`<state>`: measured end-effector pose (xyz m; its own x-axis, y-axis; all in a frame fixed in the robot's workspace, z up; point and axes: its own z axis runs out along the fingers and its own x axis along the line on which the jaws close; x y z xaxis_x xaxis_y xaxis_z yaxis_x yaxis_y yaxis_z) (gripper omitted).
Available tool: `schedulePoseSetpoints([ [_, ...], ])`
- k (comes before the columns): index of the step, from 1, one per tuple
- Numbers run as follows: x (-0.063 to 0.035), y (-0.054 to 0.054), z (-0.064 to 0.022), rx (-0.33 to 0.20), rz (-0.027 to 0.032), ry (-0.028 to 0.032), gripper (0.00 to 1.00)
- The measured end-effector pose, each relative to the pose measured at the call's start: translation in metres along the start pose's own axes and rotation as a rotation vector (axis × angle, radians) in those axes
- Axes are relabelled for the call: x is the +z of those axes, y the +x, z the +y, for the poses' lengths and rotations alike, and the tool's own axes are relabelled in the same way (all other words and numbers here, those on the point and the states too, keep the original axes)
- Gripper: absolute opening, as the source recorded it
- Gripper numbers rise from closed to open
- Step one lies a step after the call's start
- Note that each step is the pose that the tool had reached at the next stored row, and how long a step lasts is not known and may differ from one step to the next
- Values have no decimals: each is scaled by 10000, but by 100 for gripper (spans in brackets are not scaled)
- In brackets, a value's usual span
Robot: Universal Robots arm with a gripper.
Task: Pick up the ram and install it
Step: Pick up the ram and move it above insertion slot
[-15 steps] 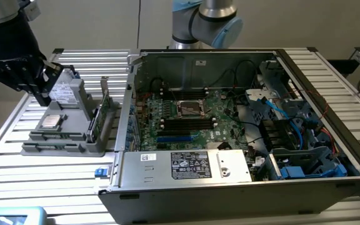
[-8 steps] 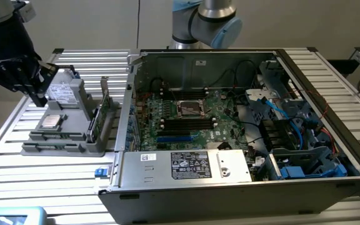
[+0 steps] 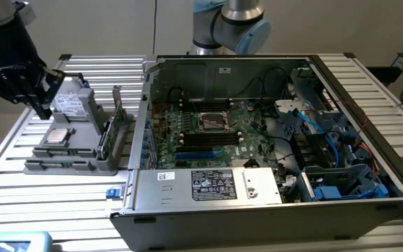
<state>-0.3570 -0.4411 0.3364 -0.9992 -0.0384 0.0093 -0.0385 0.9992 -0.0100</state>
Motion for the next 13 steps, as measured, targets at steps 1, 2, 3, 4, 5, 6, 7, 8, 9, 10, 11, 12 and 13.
schedulePoseSetpoints([
  [1,3,0,0,-182,-1,2,11],
  [2,4,0,0,-372,-2,4,11],
  [3,6,0,0,-551,-4,6,11],
  [4,10,0,0,-732,-8,6,11],
  [5,13,0,0,-911,-9,8,11],
  [6,16,0,0,-1091,-12,9,11],
  [7,19,0,0,-1270,-12,9,11],
  [8,23,0,0,-1451,-15,9,11],
  [9,25,0,0,-1647,-17,11,11],
  [10,28,0,0,-1826,-18,12,11],
  [11,29,1,0,-2007,-19,14,11],
  [12,32,2,0,-2184,-21,15,11],
  [13,35,2,0,-2355,-24,14,11],
])
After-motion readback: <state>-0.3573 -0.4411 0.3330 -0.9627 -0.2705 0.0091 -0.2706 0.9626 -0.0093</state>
